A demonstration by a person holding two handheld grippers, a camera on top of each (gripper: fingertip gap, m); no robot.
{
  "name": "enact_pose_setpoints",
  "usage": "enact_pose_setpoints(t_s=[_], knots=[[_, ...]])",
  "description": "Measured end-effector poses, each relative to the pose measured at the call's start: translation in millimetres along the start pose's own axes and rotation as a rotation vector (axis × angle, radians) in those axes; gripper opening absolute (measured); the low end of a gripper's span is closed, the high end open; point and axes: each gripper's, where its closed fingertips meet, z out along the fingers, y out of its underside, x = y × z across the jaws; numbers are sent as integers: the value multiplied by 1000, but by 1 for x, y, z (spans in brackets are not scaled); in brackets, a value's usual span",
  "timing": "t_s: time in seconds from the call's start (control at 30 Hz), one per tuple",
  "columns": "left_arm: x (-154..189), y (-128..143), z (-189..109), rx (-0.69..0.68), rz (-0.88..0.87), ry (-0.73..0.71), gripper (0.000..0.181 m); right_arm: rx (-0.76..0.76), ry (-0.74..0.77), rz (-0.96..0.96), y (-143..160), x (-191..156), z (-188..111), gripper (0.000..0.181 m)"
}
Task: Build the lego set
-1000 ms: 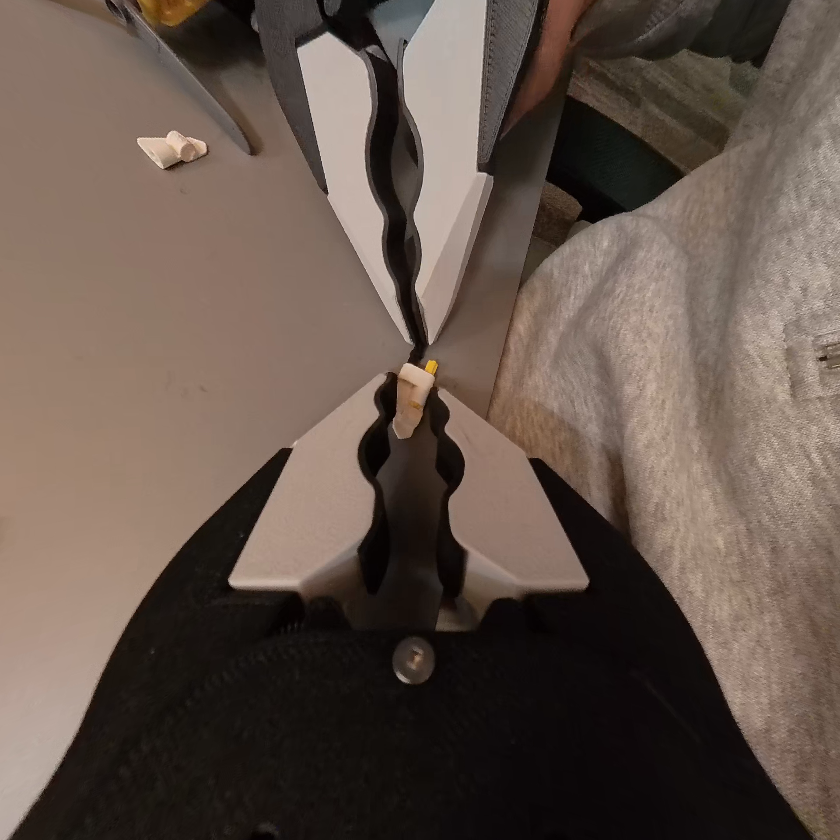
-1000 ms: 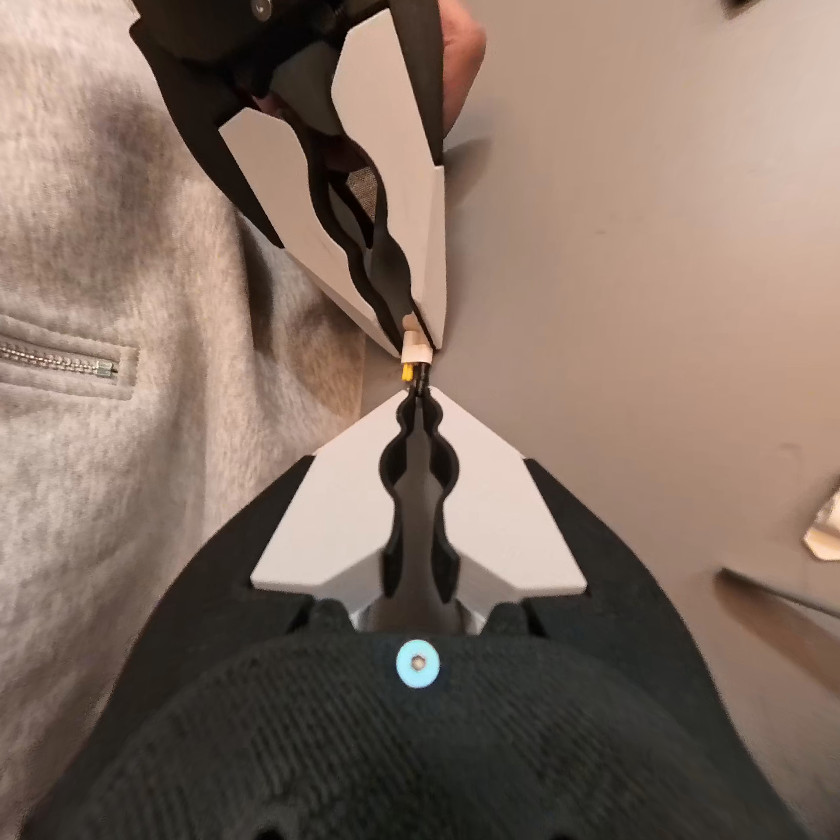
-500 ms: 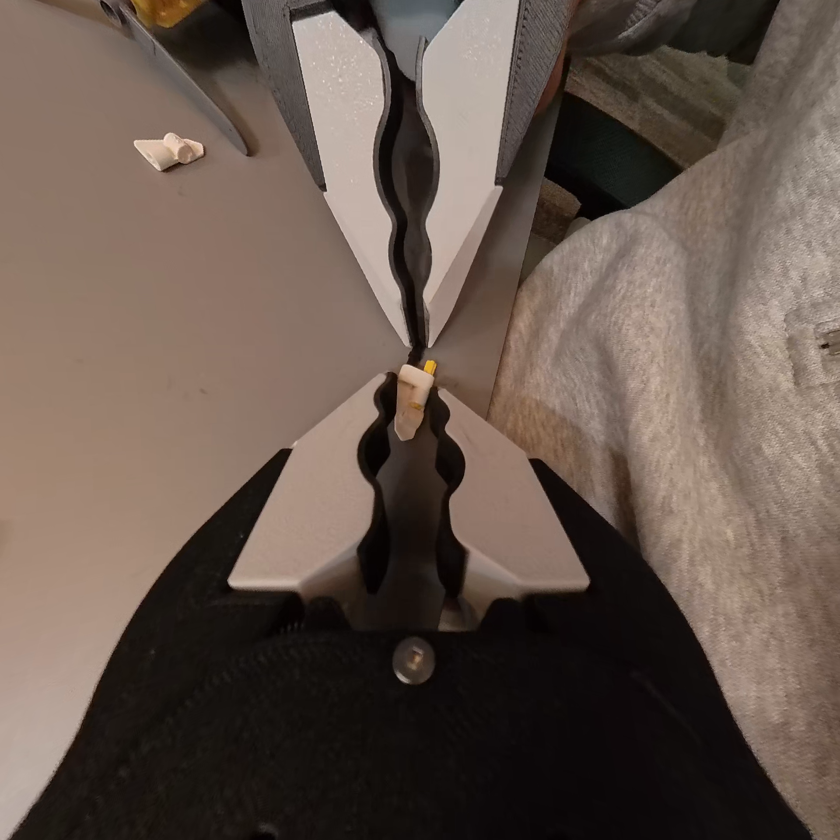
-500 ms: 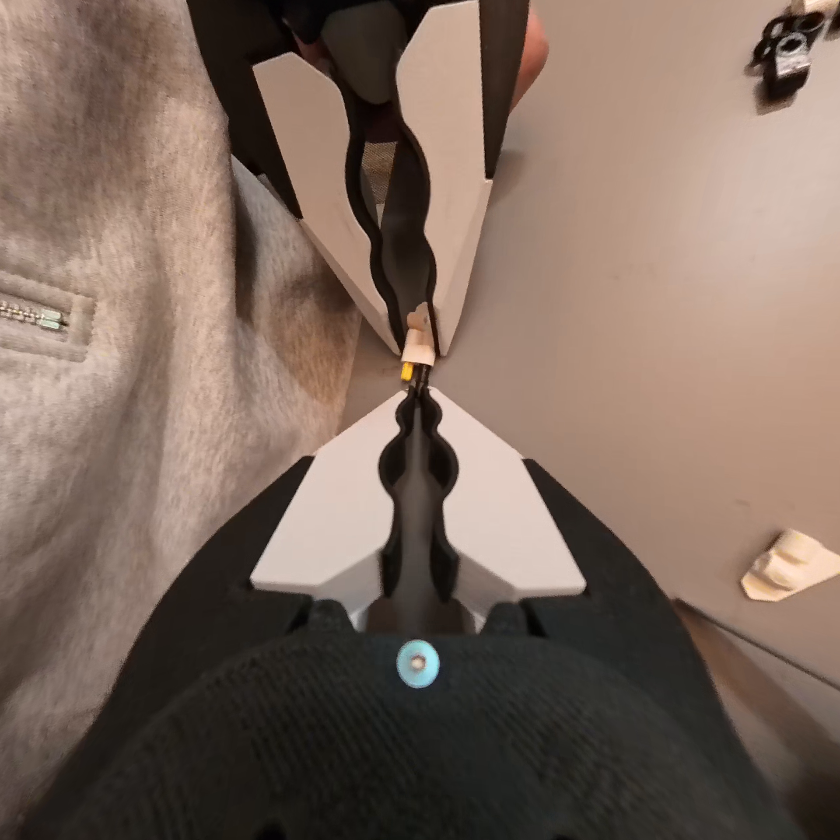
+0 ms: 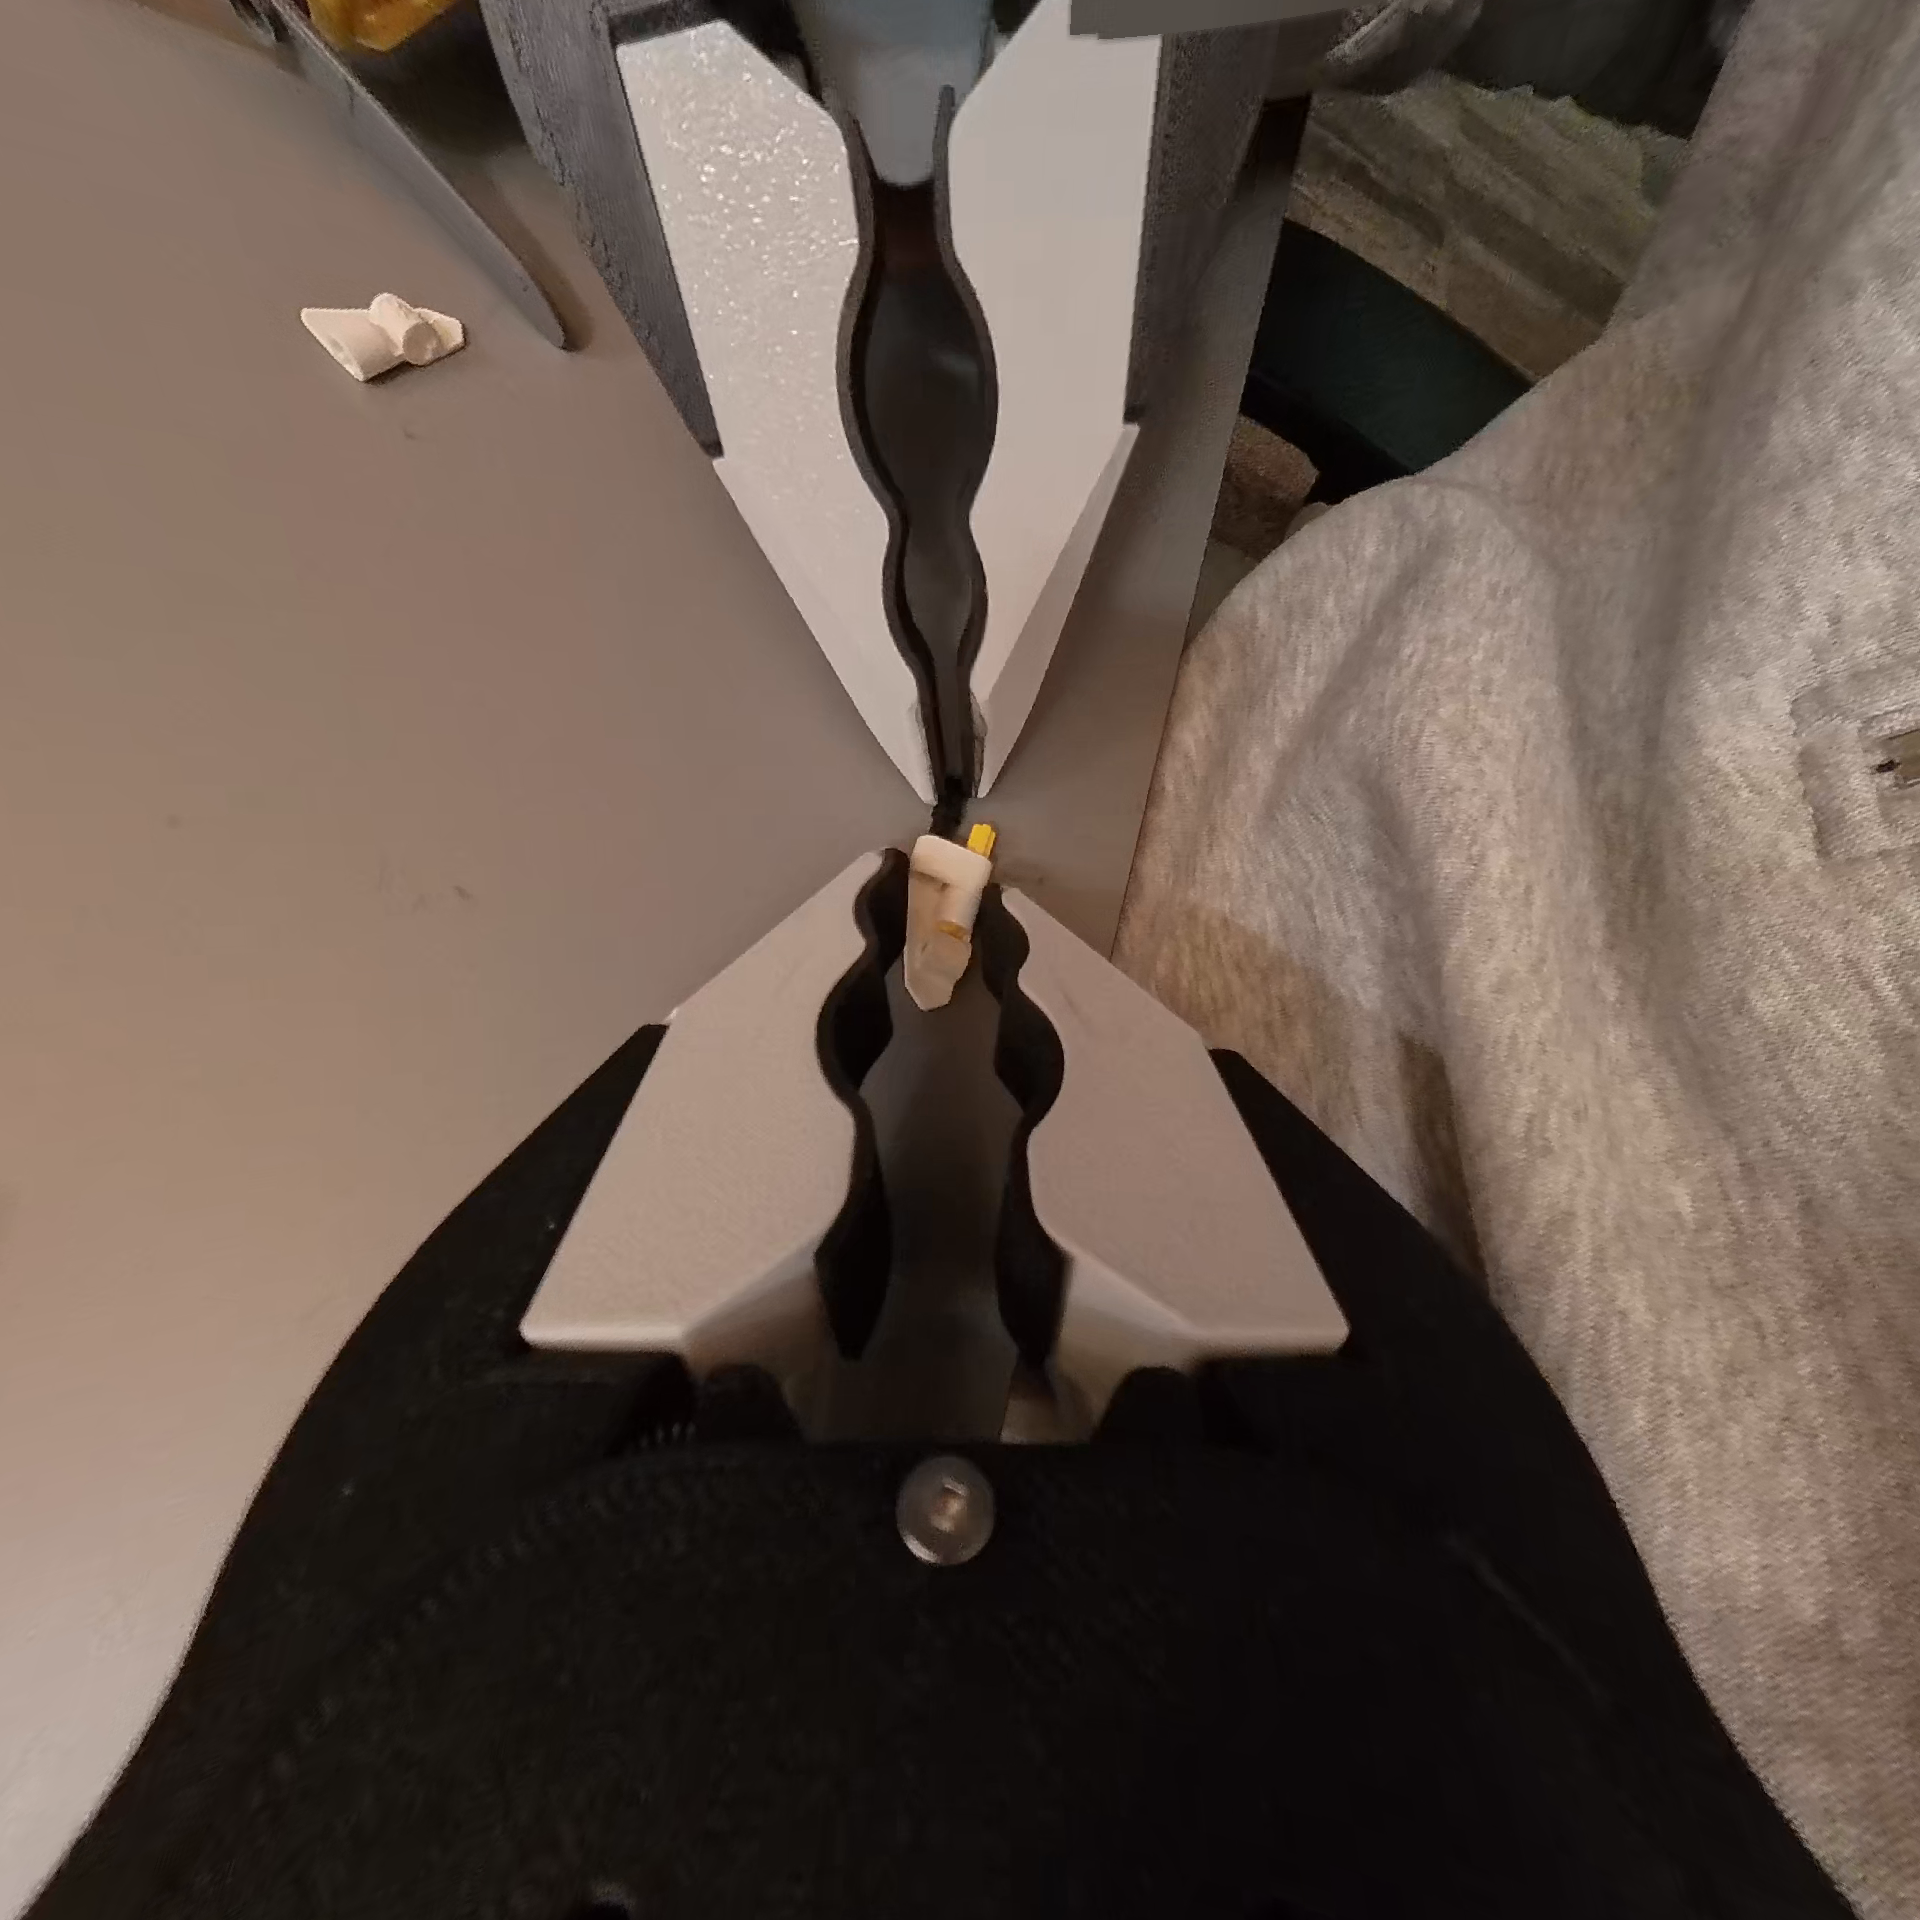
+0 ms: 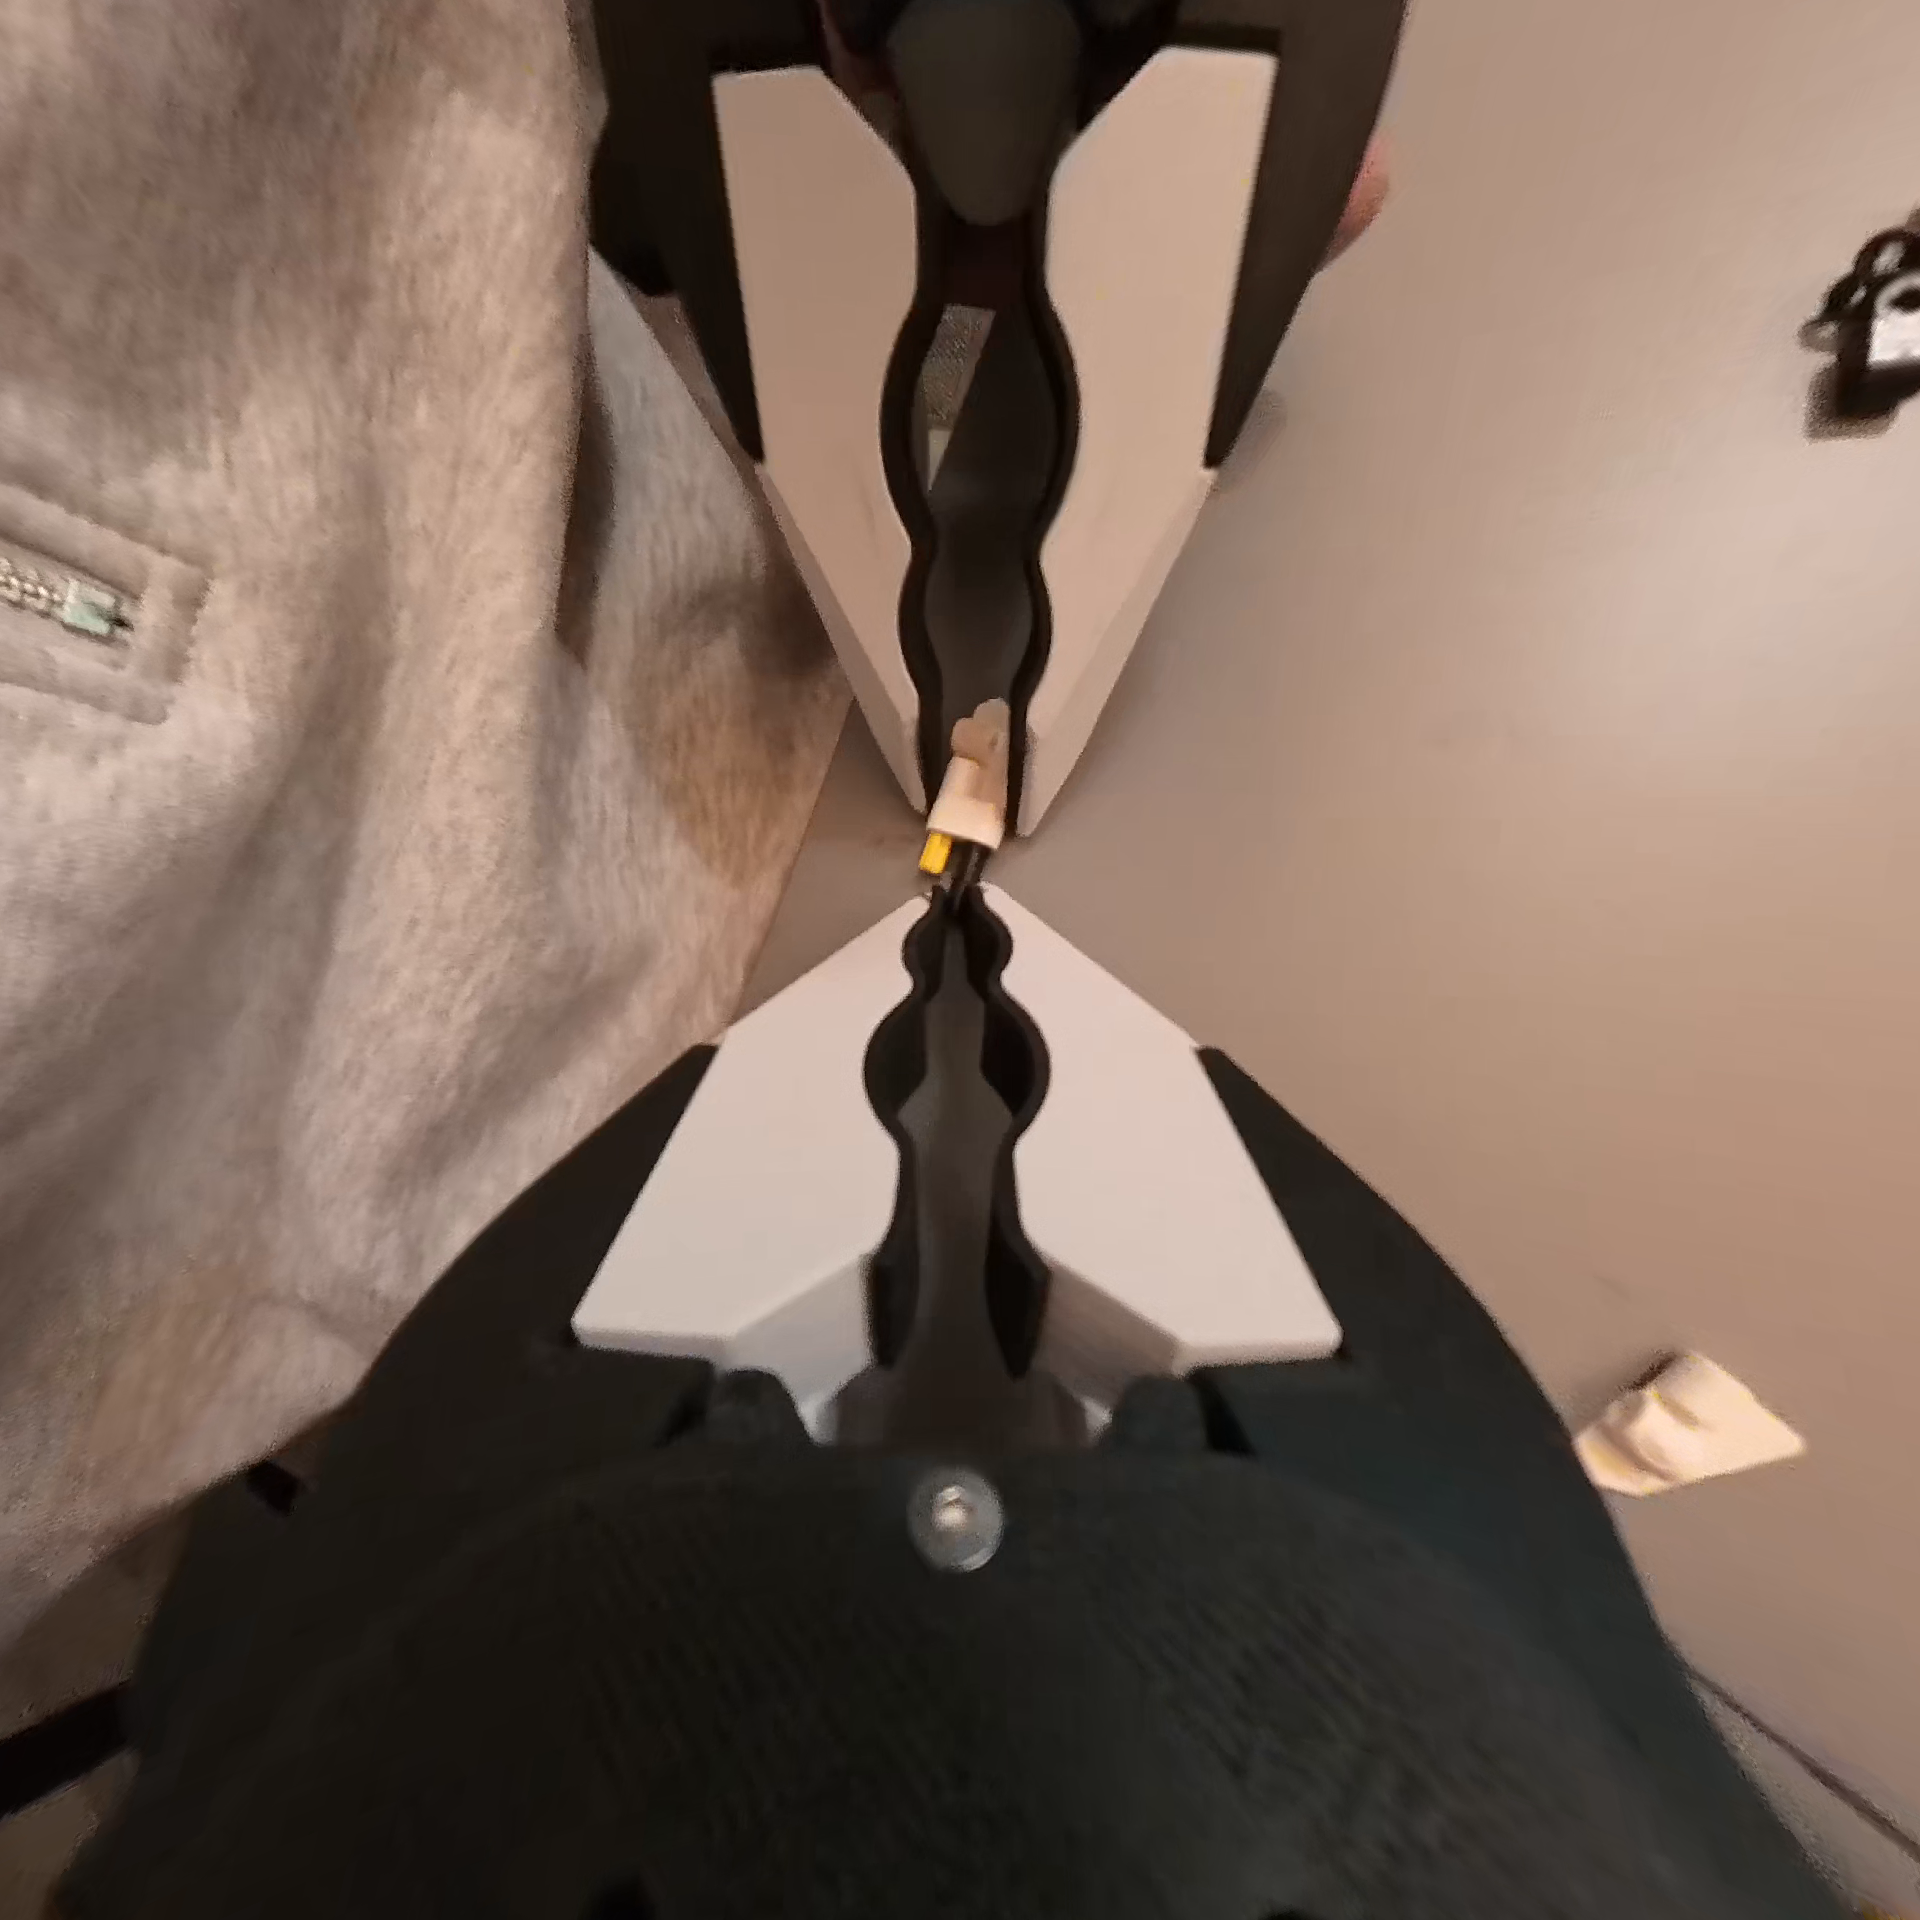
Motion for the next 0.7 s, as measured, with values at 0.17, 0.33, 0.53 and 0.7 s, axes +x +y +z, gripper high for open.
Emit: enact_pose_setpoints(t_s=[0.17, 0.33, 0.53, 0.7], knots=[[0, 1, 0, 0, -4, 4, 13, 83, -37, 227, -2, 1, 1, 0], [0, 1, -1, 0, -11, 11, 13, 128, -23, 294, -3, 3, 1, 0], [1, 2, -1, -1, -3, 9, 13, 52, 52, 63, -5, 5, 2, 0], [2, 1, 0, -2, 3, 14, 13, 10, 137, -107, -10, 11, 3, 0]])
